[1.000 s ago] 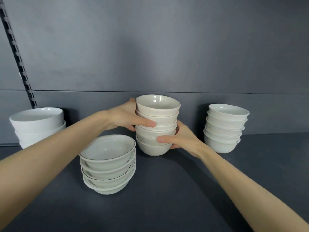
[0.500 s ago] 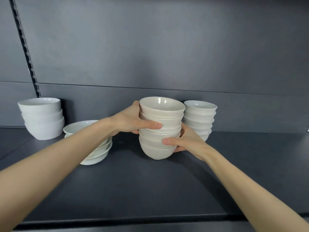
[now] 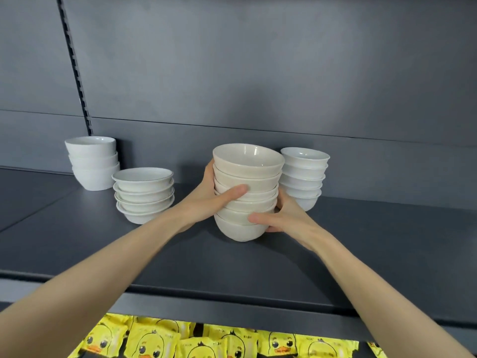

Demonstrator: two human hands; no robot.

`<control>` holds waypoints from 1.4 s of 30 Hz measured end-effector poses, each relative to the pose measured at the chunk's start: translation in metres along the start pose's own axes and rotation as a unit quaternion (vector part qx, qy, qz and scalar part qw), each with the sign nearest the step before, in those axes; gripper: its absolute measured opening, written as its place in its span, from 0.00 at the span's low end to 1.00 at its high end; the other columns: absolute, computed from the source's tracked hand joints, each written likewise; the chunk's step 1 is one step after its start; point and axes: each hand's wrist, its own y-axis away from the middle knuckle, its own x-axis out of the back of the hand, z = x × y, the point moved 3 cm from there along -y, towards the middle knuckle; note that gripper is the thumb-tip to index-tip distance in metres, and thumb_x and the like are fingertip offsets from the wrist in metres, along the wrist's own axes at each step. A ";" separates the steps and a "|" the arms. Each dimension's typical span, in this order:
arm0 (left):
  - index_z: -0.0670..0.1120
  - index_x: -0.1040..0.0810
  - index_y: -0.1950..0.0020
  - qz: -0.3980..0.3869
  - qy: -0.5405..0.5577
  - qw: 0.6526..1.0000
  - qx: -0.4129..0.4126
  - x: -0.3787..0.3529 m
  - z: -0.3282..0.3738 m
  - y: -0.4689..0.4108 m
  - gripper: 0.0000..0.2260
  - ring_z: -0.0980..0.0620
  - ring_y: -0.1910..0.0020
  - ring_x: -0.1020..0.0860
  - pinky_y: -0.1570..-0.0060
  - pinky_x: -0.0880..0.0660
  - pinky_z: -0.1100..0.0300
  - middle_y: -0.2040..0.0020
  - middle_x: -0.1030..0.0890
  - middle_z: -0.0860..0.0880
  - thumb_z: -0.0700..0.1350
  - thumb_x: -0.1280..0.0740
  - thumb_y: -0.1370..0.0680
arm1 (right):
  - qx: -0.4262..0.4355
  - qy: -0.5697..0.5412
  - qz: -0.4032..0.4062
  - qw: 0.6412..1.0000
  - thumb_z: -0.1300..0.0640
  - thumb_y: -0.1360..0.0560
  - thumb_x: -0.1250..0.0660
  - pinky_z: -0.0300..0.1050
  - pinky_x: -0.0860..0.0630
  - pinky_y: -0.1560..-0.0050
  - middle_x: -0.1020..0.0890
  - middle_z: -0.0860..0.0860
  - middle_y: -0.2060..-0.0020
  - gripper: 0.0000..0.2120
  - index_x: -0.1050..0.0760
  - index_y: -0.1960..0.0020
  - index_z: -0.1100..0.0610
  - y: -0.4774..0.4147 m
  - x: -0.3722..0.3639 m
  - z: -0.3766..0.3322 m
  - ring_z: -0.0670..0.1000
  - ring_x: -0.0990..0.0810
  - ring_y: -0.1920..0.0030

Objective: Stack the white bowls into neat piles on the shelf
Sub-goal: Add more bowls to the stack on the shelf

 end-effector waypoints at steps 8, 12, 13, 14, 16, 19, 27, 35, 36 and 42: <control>0.54 0.43 0.30 0.011 0.006 1.000 0.005 0.001 -0.003 -0.003 0.41 0.71 0.42 0.28 0.52 0.27 0.75 0.39 0.28 0.63 0.60 0.27 0.37 | 0.004 -0.016 0.054 0.998 0.65 0.37 0.21 0.46 0.20 0.45 0.21 0.42 0.41 0.39 0.34 0.32 0.47 -0.005 -0.001 0.012 0.39 0.21 0.44; 0.56 0.40 0.33 0.016 0.003 1.000 0.004 -0.001 0.006 0.003 0.36 0.69 0.43 0.27 0.52 0.26 0.74 0.39 0.27 0.63 0.58 0.27 0.35 | 0.002 -0.021 0.066 0.998 0.65 0.37 0.21 0.45 0.18 0.51 0.19 0.42 0.45 0.36 0.31 0.35 0.47 0.000 -0.001 0.007 0.39 0.20 0.48; 0.57 0.39 0.35 0.017 0.005 1.000 0.002 -0.001 0.010 0.007 0.33 0.71 0.45 0.26 0.53 0.26 0.74 0.40 0.26 0.63 0.57 0.27 0.34 | 0.000 -0.018 0.066 0.998 0.65 0.37 0.21 0.45 0.18 0.52 0.19 0.41 0.46 0.36 0.31 0.35 0.47 0.002 -0.002 0.004 0.39 0.19 0.48; 0.58 0.38 0.37 0.018 0.007 1.000 -0.005 -0.002 0.014 0.010 0.29 0.72 0.47 0.25 0.54 0.26 0.75 0.42 0.26 0.64 0.55 0.28 0.33 | 0.000 -0.013 0.065 0.998 0.65 0.37 0.21 0.46 0.18 0.54 0.18 0.41 0.46 0.35 0.30 0.35 0.48 0.004 -0.002 0.000 0.40 0.19 0.48; 0.61 0.35 0.43 0.018 0.012 0.999 -0.026 -0.001 0.027 0.018 0.21 0.72 0.50 0.23 0.56 0.27 0.75 0.45 0.24 0.64 0.51 0.27 0.29 | 0.004 -0.007 0.063 0.998 0.64 0.37 0.21 0.46 0.18 0.56 0.18 0.42 0.47 0.35 0.30 0.35 0.48 0.010 -0.003 -0.010 0.40 0.19 0.48; 0.60 0.33 0.45 0.024 0.022 0.998 -0.050 0.005 0.052 0.031 0.16 0.71 0.52 0.22 0.58 0.26 0.74 0.50 0.21 0.64 0.48 0.30 0.28 | 0.016 -0.009 0.065 0.998 0.64 0.38 0.20 0.44 0.18 0.60 0.18 0.42 0.49 0.35 0.29 0.36 0.49 0.018 -0.006 -0.034 0.39 0.18 0.51; 0.55 0.33 0.37 0.084 0.022 0.992 -0.095 0.067 0.105 0.082 0.29 0.68 0.54 0.20 0.61 0.24 0.71 0.46 0.21 0.61 0.59 0.30 0.36 | 0.060 -0.008 0.064 0.996 0.62 0.39 0.19 0.58 0.18 0.55 0.16 0.45 0.48 0.34 0.28 0.37 0.51 0.025 -0.058 -0.108 0.48 0.17 0.46; 0.54 0.30 0.41 0.137 -0.016 0.985 -0.099 0.204 0.103 0.178 0.18 0.69 0.58 0.20 0.66 0.25 0.73 0.50 0.20 0.60 0.51 0.31 0.28 | 0.084 -0.018 0.025 0.996 0.62 0.38 0.20 0.51 0.17 0.54 0.17 0.45 0.47 0.33 0.28 0.37 0.51 0.007 -0.215 -0.164 0.47 0.17 0.48; 0.56 0.30 0.44 0.141 -0.025 0.985 -0.094 0.225 0.099 0.193 0.14 0.70 0.59 0.20 0.66 0.25 0.73 0.51 0.20 0.61 0.50 0.31 0.27 | 0.081 -0.028 0.021 0.996 0.63 0.38 0.21 0.49 0.17 0.56 0.17 0.45 0.48 0.32 0.28 0.38 0.51 0.002 -0.242 -0.169 0.46 0.17 0.49; 0.53 0.31 0.38 0.205 -0.062 0.975 -0.065 0.356 0.072 0.279 0.29 0.70 0.57 0.21 0.65 0.25 0.73 0.48 0.20 0.60 0.59 0.31 0.37 | 0.087 -0.062 -0.028 0.994 0.64 0.38 0.21 0.46 0.18 0.64 0.16 0.42 0.53 0.28 0.27 0.45 0.44 -0.034 -0.397 -0.188 0.43 0.17 0.53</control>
